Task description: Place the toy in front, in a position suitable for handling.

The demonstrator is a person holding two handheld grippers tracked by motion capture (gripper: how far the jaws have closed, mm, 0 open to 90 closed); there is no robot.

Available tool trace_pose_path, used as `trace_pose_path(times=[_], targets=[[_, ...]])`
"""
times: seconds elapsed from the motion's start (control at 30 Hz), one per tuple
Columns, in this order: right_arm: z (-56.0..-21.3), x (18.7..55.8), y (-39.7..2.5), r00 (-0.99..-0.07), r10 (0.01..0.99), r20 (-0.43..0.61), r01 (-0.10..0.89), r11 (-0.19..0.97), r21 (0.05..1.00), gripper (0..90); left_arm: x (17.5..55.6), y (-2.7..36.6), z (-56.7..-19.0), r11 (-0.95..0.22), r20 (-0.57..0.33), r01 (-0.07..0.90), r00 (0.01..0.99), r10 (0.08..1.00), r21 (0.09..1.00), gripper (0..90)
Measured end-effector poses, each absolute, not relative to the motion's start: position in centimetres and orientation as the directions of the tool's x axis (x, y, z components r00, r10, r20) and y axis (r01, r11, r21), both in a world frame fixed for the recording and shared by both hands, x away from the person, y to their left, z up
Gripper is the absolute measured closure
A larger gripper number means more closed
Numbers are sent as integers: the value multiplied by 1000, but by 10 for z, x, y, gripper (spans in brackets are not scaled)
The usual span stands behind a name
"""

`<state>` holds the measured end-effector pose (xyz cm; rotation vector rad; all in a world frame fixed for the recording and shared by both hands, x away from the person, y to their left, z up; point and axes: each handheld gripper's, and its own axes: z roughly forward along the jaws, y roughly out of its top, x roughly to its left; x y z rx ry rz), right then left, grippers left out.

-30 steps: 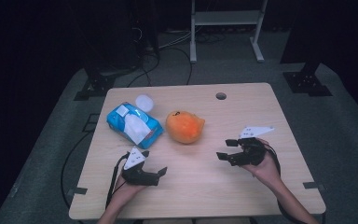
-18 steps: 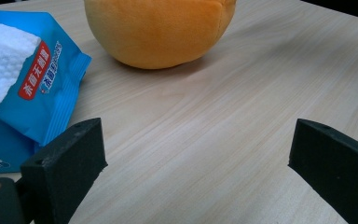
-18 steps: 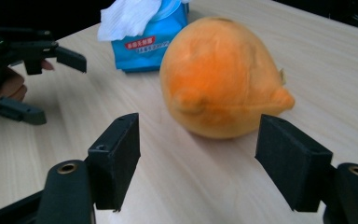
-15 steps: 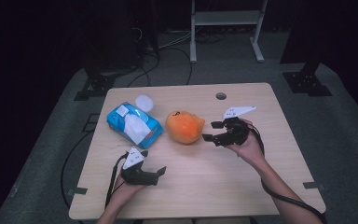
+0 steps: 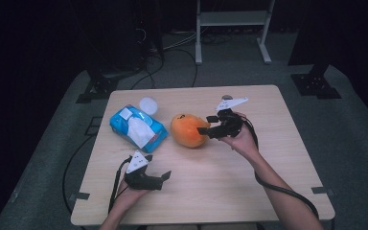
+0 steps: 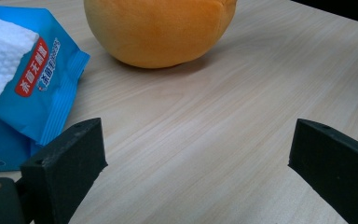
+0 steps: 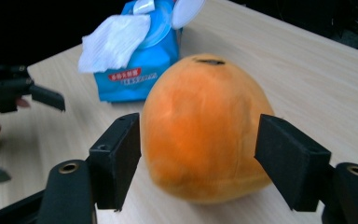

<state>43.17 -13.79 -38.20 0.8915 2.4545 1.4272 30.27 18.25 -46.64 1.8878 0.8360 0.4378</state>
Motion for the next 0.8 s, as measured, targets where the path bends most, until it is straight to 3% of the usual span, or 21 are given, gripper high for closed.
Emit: trace_pose_path(times=[0.53,0.8], targets=[[-393,464,-99,-794,583,175,453,375,809,333,302,183,-465,-266,-68,362,695,716,893,31],[-400,467,-89,-772,617,152,463,382,800,519,301,183,-464,-262,-74,362,698,712,895,31]])
